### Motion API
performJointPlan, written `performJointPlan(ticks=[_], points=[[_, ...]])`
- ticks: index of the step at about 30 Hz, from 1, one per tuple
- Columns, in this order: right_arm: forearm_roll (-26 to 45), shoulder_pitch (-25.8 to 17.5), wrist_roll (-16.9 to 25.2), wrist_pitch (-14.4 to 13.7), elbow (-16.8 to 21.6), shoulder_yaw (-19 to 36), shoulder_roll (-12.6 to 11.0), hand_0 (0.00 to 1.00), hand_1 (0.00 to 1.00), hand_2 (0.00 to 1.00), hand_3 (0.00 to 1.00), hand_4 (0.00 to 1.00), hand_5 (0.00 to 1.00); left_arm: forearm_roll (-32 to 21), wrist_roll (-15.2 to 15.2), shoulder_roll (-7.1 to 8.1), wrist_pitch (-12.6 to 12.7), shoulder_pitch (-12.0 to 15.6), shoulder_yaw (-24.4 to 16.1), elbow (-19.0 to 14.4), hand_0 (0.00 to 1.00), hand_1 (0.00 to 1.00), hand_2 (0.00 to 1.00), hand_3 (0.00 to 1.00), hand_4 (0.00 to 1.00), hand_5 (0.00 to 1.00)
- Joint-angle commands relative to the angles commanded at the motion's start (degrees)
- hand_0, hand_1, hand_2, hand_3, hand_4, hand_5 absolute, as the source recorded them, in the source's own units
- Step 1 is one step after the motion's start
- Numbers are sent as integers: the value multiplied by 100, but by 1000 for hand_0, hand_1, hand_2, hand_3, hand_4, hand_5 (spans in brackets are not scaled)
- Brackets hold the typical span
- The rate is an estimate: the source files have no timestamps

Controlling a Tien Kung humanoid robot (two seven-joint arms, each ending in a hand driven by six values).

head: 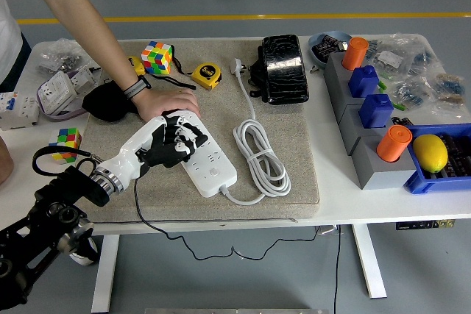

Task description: Put the plug near the board,insert it into the board,press the button,pull the plug out

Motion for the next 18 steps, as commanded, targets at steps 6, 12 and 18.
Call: performJointPlan(ticks=[6, 12, 18], points=[[-12, -5, -1, 5, 0, 22, 18, 494, 581, 539, 507, 834, 359, 1452, 1444, 51, -1041, -23, 27, -580, 90, 105, 142, 730, 588, 2], [-19, 15, 4, 16, 0, 29, 18, 495, 580, 539, 507, 832, 358, 2373, 1845, -39, -1087, -120, 268, -467, 74, 100, 138, 835, 769, 2], [-29, 18, 7, 11, 0, 58, 17, 494, 580, 539, 506, 831, 357, 2528, 1902, -85, -1068, -196, 358, -422, 69, 99, 141, 850, 776, 2]])
